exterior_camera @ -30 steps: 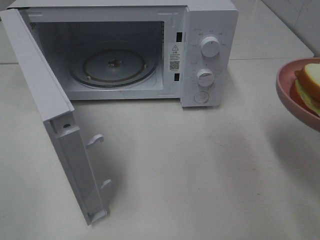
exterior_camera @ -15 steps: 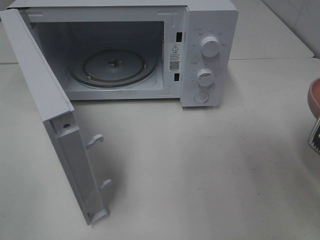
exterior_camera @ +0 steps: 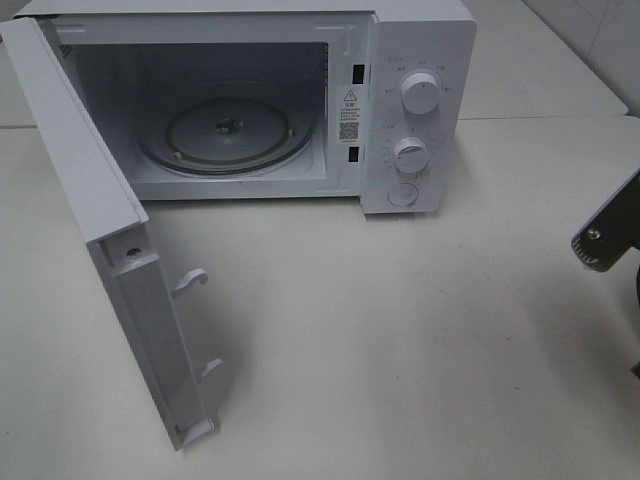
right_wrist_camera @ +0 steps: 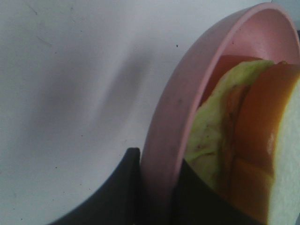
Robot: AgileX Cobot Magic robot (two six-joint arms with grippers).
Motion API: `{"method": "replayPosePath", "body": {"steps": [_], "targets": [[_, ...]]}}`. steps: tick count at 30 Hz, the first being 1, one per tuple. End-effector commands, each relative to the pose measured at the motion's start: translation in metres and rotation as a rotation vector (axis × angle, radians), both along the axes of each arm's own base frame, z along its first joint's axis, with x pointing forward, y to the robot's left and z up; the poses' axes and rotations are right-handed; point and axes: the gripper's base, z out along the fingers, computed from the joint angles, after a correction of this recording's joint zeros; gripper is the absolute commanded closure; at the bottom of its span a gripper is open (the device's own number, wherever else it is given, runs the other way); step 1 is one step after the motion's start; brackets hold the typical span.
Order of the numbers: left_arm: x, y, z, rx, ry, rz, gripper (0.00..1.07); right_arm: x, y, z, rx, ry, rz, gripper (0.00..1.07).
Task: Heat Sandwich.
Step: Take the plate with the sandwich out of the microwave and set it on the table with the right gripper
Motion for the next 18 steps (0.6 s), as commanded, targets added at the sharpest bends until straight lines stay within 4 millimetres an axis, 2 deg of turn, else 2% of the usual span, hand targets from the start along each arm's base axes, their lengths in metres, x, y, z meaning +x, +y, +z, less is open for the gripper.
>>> {"method": "replayPosePath", "body": {"steps": [1, 6, 18], "targets": [[-0.001, 0.0, 0.0, 0.002, -0.014, 0.005, 0.1, 0.01, 0.002, -0.003, -0.045, -0.026, -0.082, 1.07], [-0.001, 0.0, 0.0, 0.002, -0.014, 0.005, 0.1, 0.022, 0.01, -0.019, -0.056, -0.03, -0.193, 1.07], [-0.001, 0.0, 0.0, 0.002, -0.014, 0.005, 0.1, 0.04, 0.023, -0.058, -0.1, 0.021, -0.261, 1.04]]}}
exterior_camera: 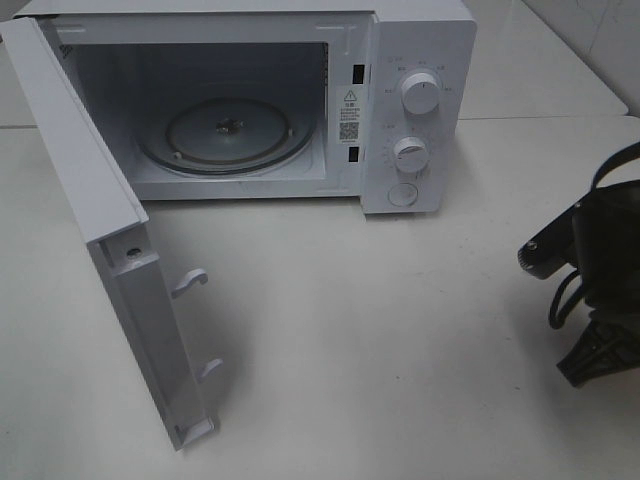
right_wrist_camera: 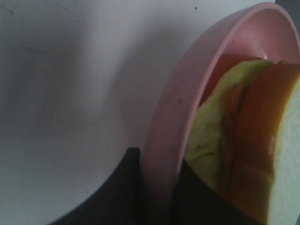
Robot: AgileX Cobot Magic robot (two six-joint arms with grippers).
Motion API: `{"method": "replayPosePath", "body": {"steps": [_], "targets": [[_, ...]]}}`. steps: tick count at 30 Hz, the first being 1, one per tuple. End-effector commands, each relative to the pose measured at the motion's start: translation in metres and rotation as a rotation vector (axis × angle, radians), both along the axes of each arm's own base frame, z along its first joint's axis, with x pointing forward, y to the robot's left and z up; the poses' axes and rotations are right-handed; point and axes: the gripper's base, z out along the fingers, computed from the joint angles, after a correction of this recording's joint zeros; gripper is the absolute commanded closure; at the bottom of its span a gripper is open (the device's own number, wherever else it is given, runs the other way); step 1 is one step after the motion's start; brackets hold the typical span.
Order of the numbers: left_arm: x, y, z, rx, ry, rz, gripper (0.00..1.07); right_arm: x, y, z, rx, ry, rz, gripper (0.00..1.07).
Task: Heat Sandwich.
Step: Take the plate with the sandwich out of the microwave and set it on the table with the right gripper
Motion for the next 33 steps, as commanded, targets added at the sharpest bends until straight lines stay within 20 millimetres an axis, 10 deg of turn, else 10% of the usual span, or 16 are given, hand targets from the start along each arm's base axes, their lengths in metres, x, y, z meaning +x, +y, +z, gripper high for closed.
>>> {"method": "replayPosePath", "body": {"steps": [1, 33], "targets": [[-0.001, 0.0, 0.0, 0.002, -0.014, 0.005, 0.1, 0.008, 0.002, -0.012, -0.038, -0.022, -0.022, 1.03], [-0.001, 0.0, 0.0, 0.002, -0.014, 0.005, 0.1, 0.022, 0.004, -0.068, -0.102, -0.109, -0.021, 0.93]]}}
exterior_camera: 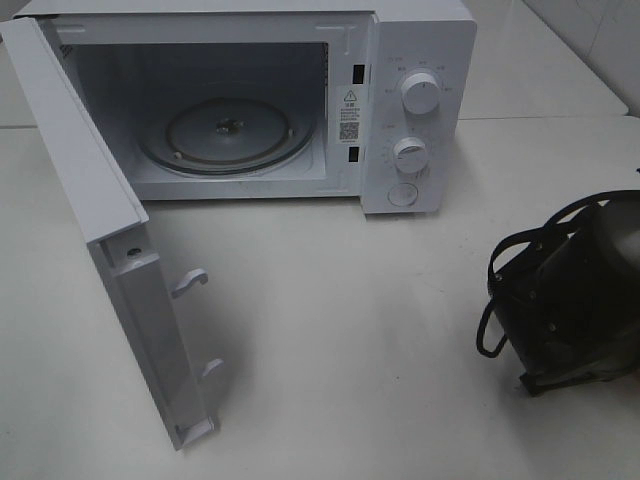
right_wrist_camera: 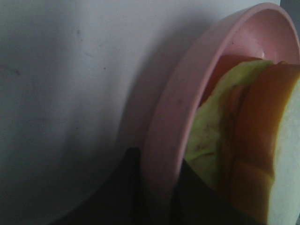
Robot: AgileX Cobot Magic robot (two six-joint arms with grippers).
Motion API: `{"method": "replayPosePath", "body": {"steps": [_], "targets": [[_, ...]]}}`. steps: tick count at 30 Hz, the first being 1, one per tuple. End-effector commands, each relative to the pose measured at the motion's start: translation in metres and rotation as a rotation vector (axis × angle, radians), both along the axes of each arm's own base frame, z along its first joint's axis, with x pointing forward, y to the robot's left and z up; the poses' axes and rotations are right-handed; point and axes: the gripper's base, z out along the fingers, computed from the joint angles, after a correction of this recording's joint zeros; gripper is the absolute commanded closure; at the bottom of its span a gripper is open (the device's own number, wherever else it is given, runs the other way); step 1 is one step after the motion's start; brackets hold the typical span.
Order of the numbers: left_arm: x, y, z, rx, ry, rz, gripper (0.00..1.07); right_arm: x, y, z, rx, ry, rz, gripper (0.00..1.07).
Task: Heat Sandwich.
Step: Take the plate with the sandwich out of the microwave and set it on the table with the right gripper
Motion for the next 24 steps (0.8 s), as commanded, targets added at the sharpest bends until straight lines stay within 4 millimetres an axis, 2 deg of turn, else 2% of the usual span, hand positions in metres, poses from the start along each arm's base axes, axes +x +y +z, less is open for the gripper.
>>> {"method": "replayPosePath", "body": {"steps": [1, 6, 7, 9, 18, 24], "targets": [[-0.001, 0.0, 0.0, 0.002, -0.014, 0.005, 0.1, 0.001, -0.002, -0.002, -0.017, -0.001, 0.002, 0.91], [-0.001, 0.0, 0.0, 0.002, -0.014, 0.005, 0.1, 0.0, -0.001, -0.001, 0.005, 0.007, -0.007, 0.8], [-0.001, 0.0, 0.0, 0.002, -0.014, 0.005, 0.1, -0.001, -0.001, 0.0, 0.012, 0.005, -0.014, 0.73], [-0.001, 0.0, 0.0, 0.002, -0.014, 0.005, 0.1, -0.001, 0.0, 0.004, 0.028, -0.004, -0.024, 0.67], [-0.001, 0.0, 0.0, 0.002, -0.014, 0.005, 0.1, -0.001, 0.005, 0.02, 0.123, 0.008, 0.014, 0.59], [-0.001, 0.0, 0.0, 0.002, -0.014, 0.005, 0.1, -0.003, 0.012, 0.033, 0.241, 0.012, 0.029, 0.49]]}}
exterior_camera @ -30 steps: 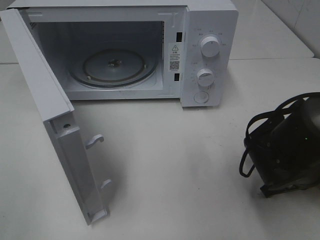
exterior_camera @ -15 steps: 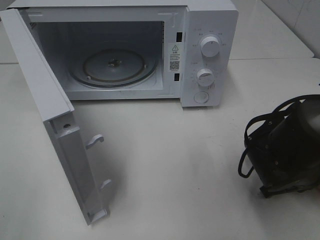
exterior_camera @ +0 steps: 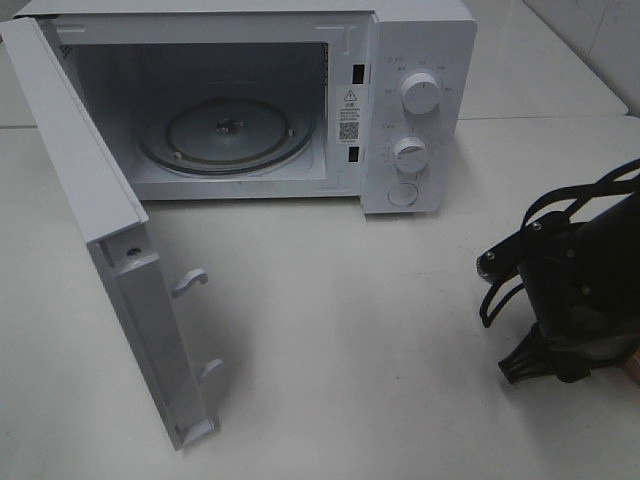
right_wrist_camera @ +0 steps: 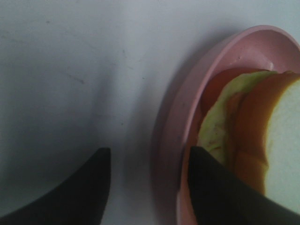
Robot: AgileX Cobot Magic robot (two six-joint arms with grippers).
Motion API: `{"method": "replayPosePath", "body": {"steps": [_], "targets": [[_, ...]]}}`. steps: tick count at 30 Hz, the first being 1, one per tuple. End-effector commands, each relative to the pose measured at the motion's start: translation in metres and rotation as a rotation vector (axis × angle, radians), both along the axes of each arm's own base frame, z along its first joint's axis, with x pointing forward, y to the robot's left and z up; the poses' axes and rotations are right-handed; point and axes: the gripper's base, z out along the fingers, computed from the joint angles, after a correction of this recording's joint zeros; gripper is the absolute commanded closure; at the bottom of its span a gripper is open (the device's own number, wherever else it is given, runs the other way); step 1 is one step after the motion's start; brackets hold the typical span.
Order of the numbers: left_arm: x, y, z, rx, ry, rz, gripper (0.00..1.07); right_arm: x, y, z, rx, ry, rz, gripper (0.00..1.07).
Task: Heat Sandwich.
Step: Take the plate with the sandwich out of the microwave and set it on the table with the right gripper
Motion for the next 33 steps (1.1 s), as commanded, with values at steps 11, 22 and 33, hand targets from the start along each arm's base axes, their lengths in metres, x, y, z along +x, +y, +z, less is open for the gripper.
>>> {"method": "replayPosePath", "body": {"steps": [11, 22, 33], "targets": [[-0.001, 0.0, 0.0, 0.002, -0.014, 0.005, 0.1, -0.007, 0.001, 0.039, 0.1, 0.006, 0.067, 0.27], [-0.001, 0.0, 0.0, 0.002, -0.014, 0.005, 0.1, -0.023, -0.001, 0.078, 0.184, 0.03, 0.2, 0.25], [-0.001, 0.0, 0.0, 0.002, -0.014, 0.005, 0.1, -0.058, -0.003, 0.121, 0.383, 0.091, 0.346, 0.26]]}}
